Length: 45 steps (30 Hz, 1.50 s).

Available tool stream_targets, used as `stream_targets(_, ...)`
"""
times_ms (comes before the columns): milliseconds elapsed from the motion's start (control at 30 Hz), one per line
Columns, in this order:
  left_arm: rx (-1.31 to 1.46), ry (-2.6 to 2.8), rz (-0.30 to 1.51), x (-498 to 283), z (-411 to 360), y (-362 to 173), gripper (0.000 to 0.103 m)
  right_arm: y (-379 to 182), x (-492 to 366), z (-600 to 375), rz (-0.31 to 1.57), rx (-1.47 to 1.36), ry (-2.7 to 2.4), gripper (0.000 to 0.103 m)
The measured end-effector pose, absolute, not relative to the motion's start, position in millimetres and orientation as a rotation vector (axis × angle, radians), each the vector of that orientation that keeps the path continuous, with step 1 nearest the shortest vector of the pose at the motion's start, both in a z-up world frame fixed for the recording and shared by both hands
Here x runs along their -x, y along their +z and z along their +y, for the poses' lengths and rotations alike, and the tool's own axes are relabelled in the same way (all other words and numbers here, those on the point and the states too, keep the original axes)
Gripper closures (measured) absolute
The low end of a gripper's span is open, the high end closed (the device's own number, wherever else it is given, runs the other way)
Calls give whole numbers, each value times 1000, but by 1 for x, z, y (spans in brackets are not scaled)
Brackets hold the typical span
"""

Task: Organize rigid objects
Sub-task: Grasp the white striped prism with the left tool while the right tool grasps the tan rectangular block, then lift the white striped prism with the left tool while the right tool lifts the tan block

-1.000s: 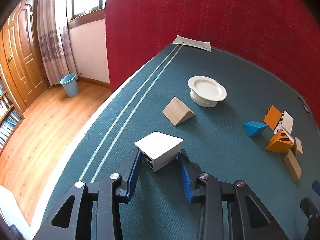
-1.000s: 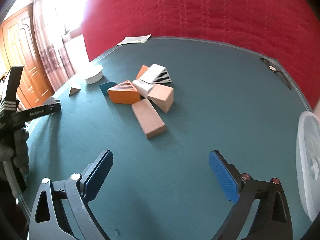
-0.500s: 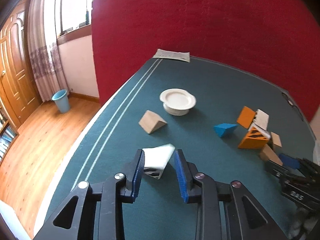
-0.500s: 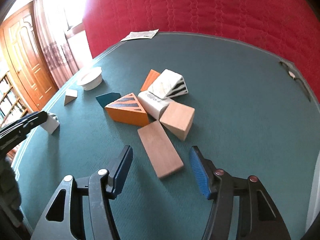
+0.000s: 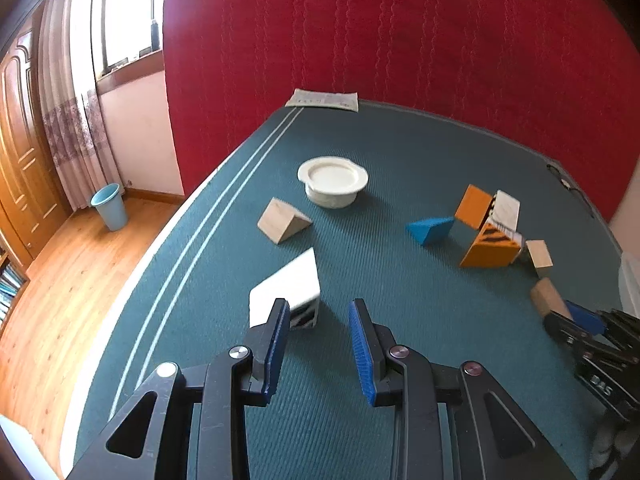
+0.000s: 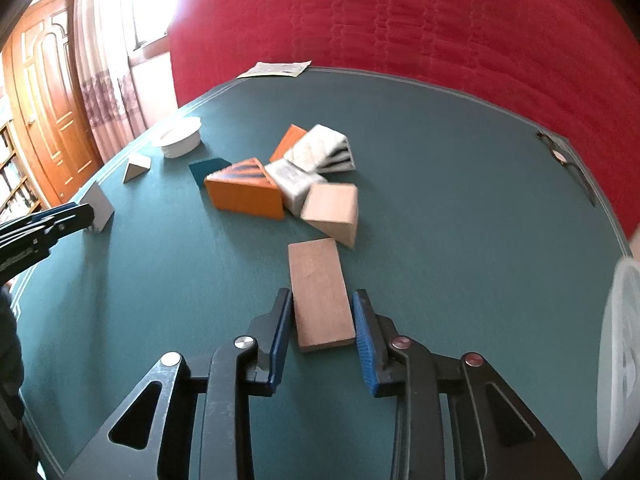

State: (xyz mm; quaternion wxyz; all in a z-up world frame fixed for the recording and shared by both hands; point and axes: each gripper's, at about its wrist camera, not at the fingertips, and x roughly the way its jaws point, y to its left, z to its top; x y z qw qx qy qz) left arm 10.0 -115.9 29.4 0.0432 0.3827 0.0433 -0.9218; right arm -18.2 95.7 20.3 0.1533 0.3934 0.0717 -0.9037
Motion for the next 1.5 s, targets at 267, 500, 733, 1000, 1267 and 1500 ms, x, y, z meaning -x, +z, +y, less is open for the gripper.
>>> stream_targets(267,-1145,-2753,188,1,-130,23,47,20,1,105,176,-1120,-2591,74)
stream_targets(500,-1201,-2721,197,18,-136,14,50,20,1,105,172,-1122,-2588,74)
stream_targets(733,-1239,-2798,142,10,-116,14,61,20,3,106,148,-1121,-2580,74)
stream_targets(1000,-1312,-2946,83,-13,-78,20,65,20,2,109,106,-1117,-2573,75)
stream_targets(1267,-1326,-3012,73,-26,-59,29,68,28,-9,120,56,-1082,-2575,75)
stream_targets(1500,-1319,-3023,53,-31,-50,32,68,30,-20,134,27,-1083,-2576,75)
